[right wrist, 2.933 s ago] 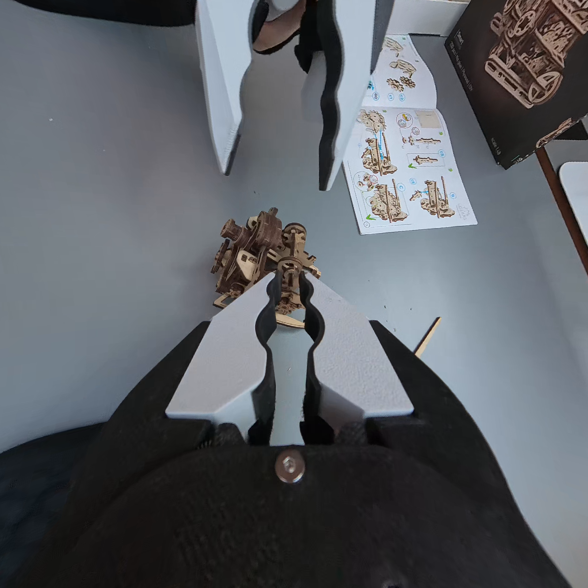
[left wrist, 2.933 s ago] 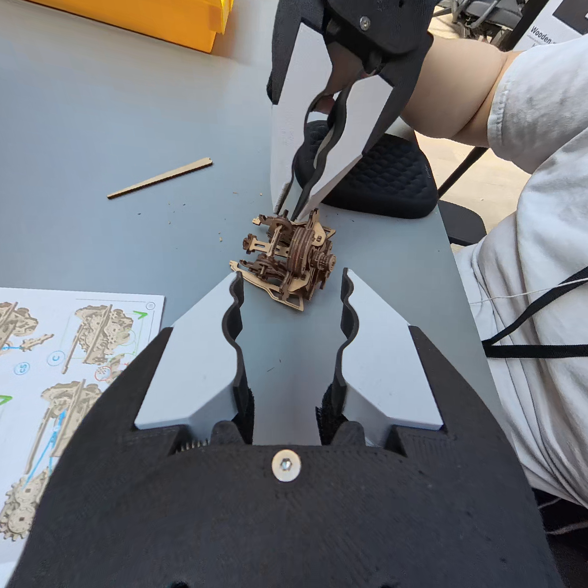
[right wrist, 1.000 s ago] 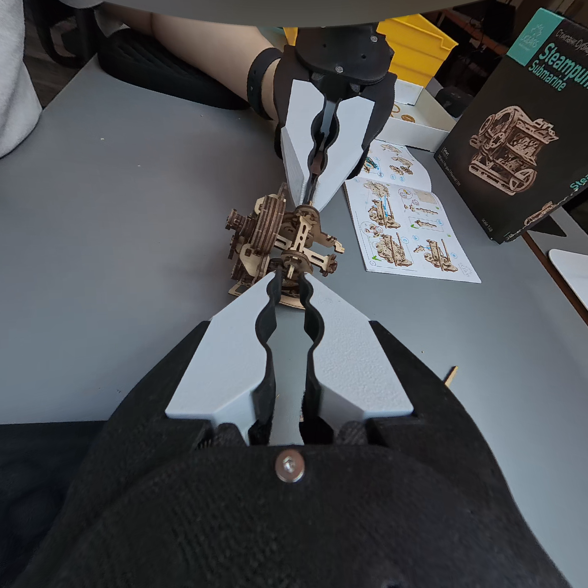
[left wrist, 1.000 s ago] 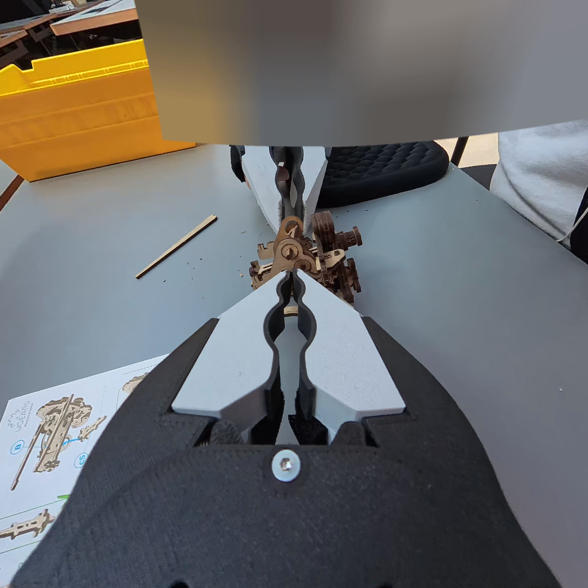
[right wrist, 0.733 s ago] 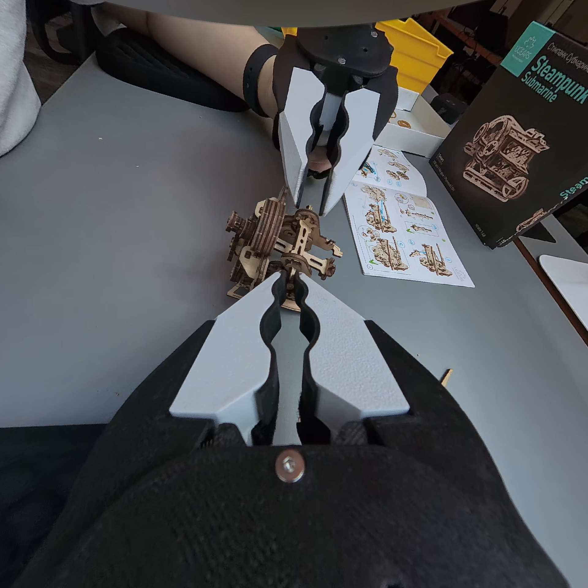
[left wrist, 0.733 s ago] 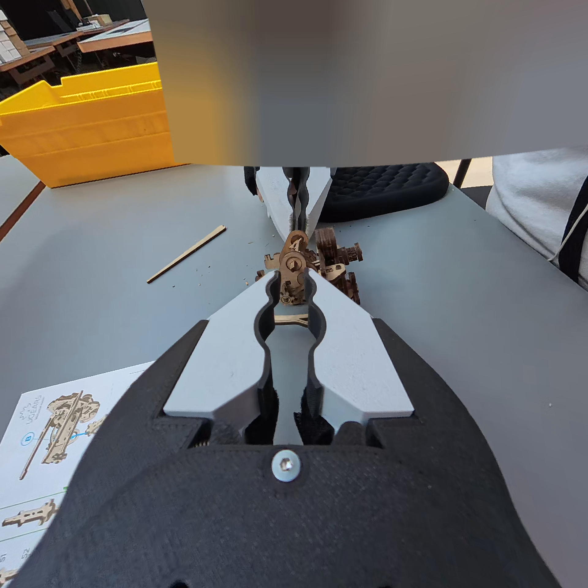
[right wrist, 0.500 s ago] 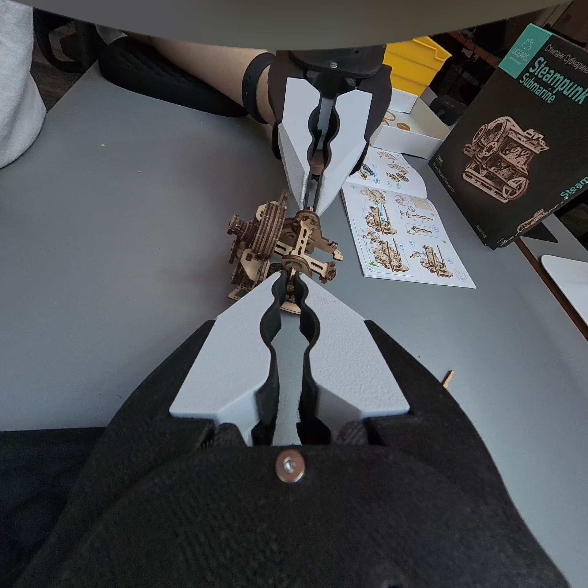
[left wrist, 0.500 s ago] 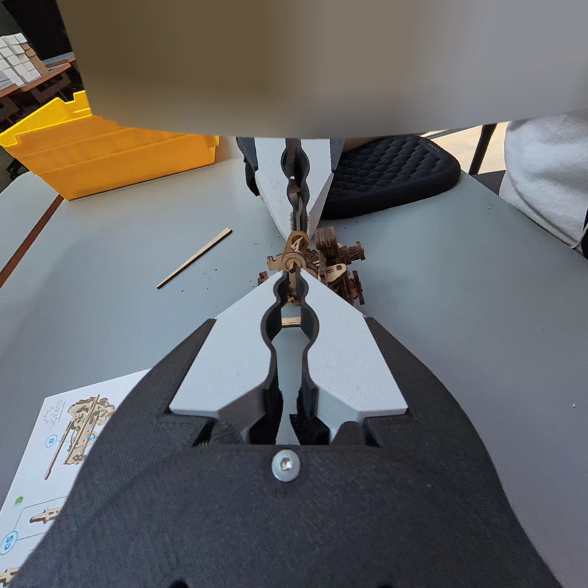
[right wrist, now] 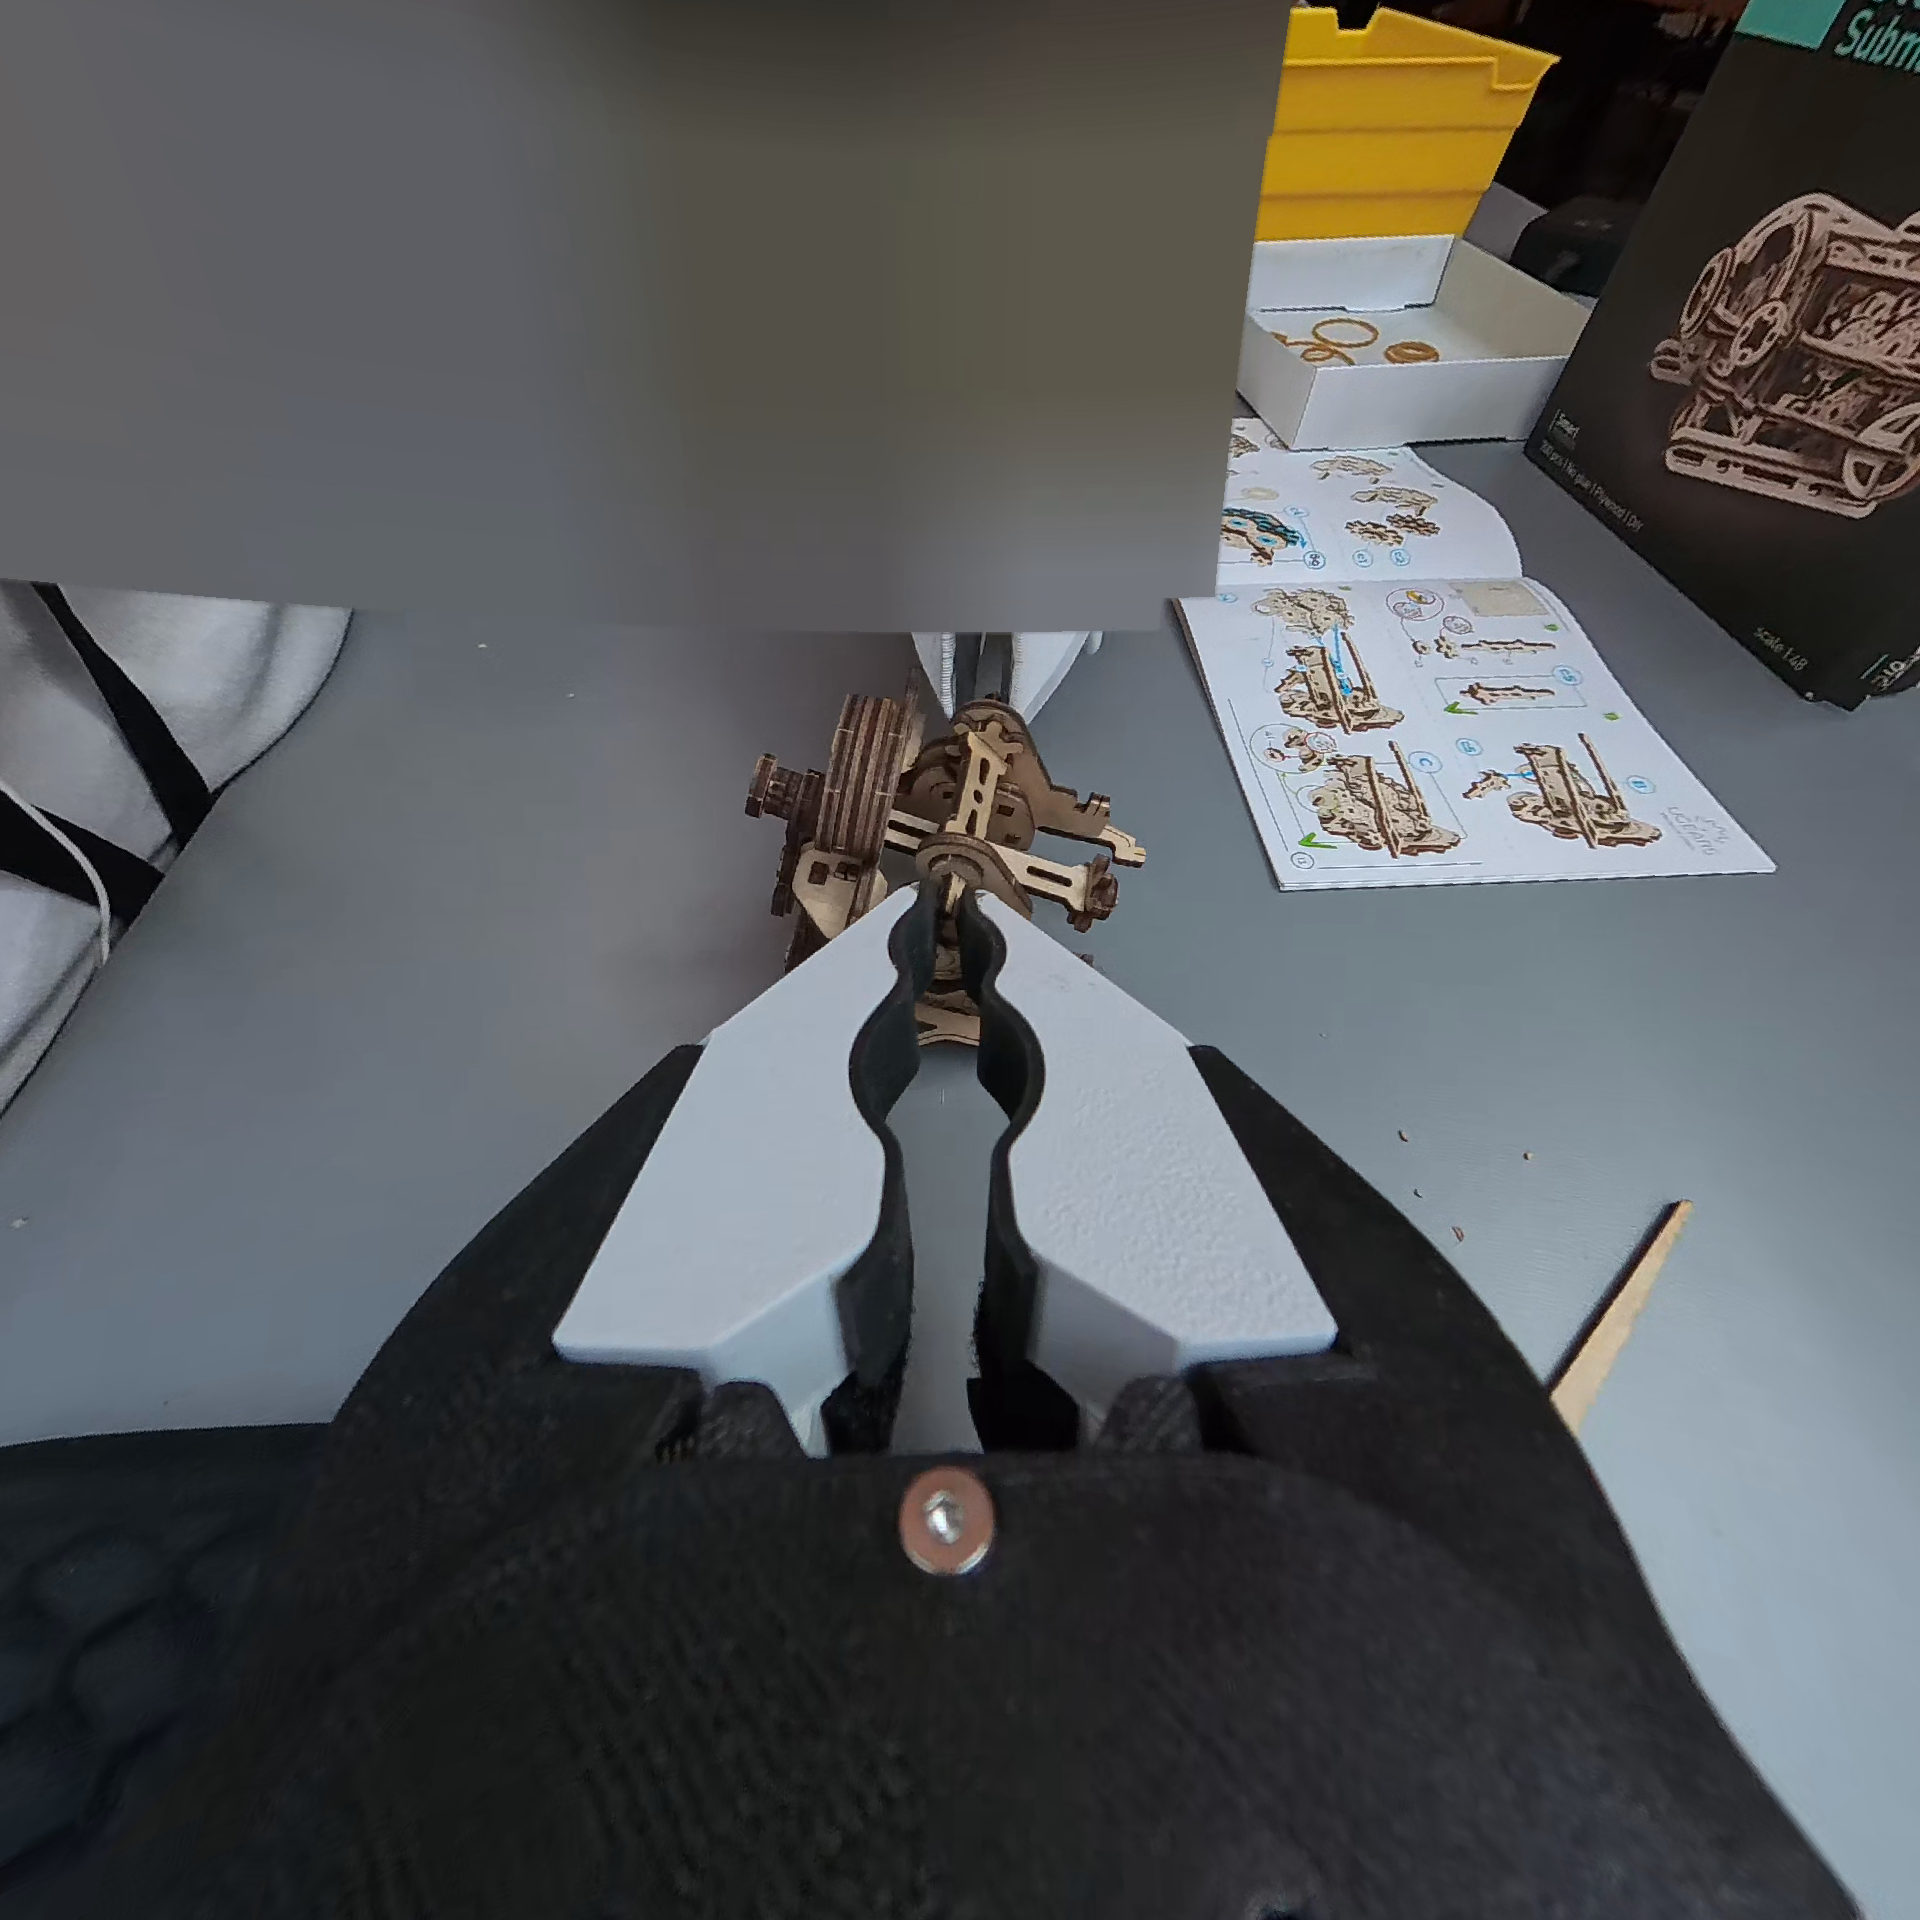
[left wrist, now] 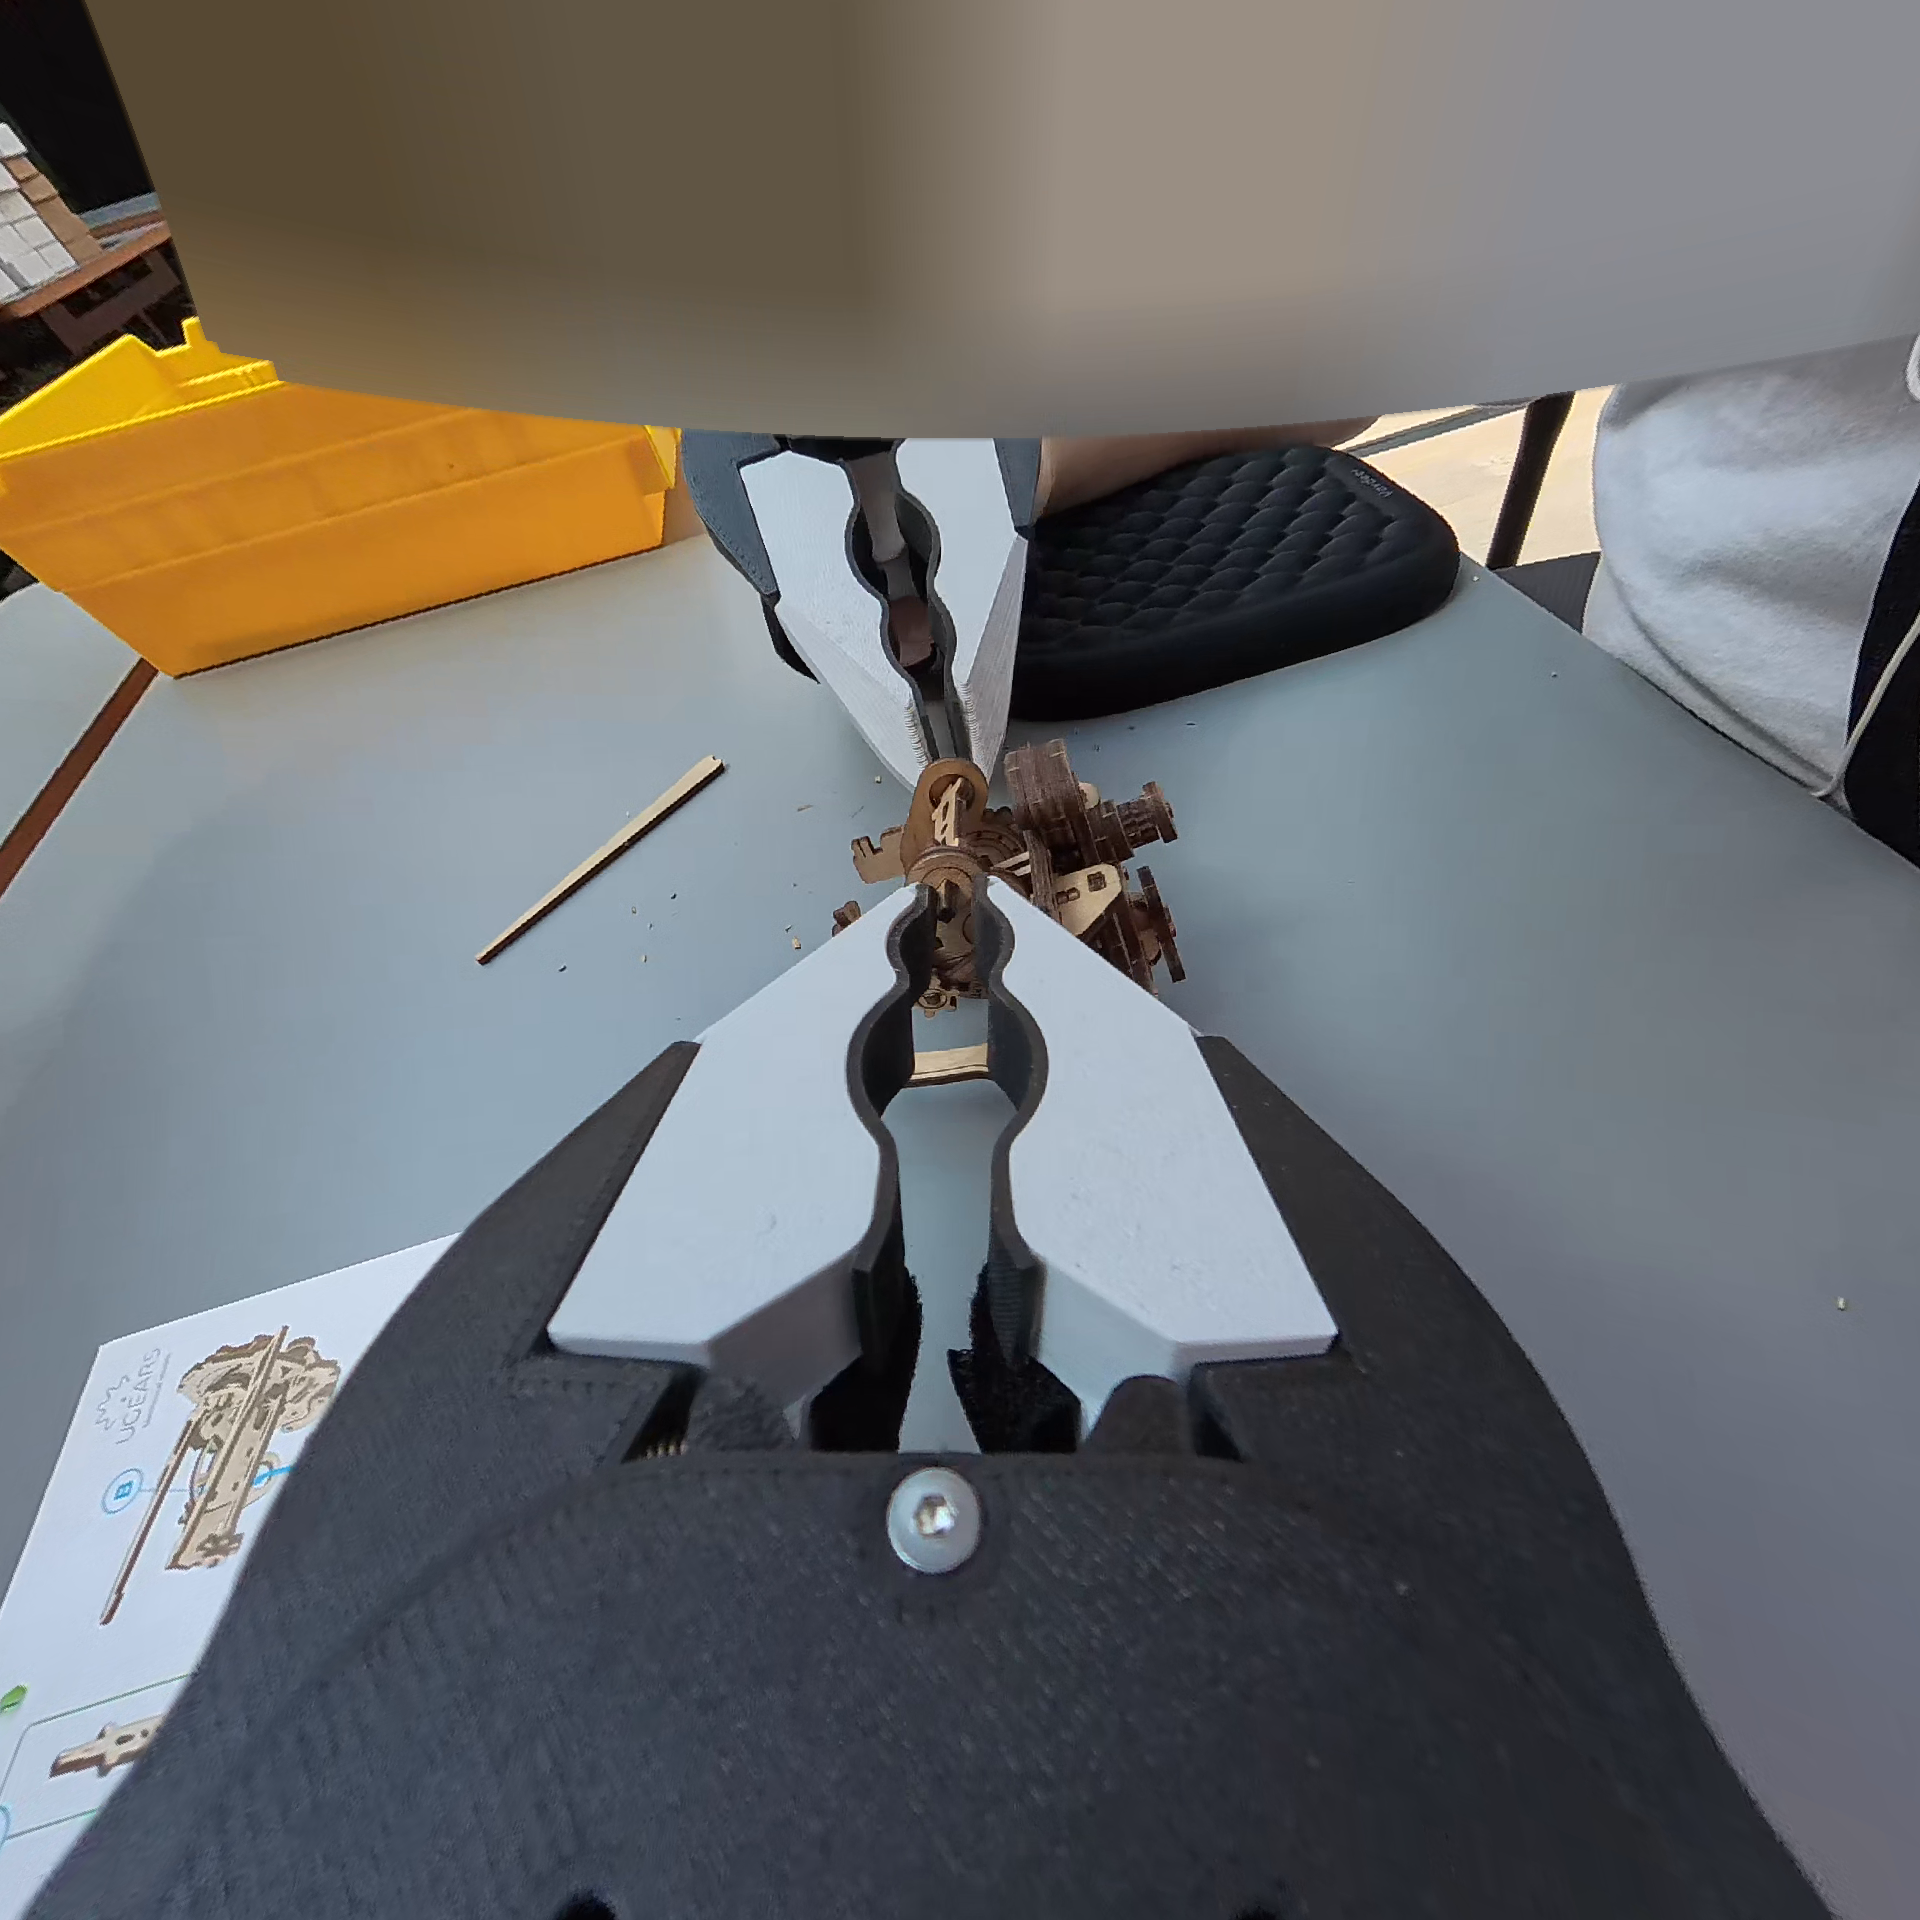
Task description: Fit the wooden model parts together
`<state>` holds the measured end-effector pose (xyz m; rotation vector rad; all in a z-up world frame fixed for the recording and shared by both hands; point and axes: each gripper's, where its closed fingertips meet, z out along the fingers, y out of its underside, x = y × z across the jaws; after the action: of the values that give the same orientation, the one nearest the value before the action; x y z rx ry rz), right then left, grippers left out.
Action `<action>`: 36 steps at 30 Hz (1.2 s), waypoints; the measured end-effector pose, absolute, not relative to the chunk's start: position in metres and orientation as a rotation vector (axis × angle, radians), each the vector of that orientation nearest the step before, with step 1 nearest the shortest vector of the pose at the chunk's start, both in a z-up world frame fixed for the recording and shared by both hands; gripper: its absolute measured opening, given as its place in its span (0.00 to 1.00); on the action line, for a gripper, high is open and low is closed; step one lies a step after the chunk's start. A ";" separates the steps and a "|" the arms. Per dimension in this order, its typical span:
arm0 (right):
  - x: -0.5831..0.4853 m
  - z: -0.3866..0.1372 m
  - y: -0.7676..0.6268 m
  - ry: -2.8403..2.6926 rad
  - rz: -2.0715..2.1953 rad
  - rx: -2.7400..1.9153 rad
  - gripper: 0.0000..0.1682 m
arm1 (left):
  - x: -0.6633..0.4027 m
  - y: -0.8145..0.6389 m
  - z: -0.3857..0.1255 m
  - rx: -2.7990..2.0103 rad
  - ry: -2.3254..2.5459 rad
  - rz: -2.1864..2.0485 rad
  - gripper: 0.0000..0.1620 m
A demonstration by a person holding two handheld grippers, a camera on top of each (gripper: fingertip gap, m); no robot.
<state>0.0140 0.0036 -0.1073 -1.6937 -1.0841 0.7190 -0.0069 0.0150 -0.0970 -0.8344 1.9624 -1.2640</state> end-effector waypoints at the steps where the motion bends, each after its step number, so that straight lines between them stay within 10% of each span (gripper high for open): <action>1: 0.014 -0.107 0.004 -1.078 0.730 -1.697 0.01 | -0.007 0.015 -0.097 -0.831 1.962 -1.259 0.03; 36: 0.027 -0.099 0.015 -1.101 0.576 -1.591 0.01 | 0.001 0.026 -0.107 -0.904 1.946 -1.211 0.01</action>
<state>0.0271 0.0153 -0.0988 -1.5910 -1.1012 0.5764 0.0008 0.0261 -0.1068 -0.9038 1.9459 -1.2110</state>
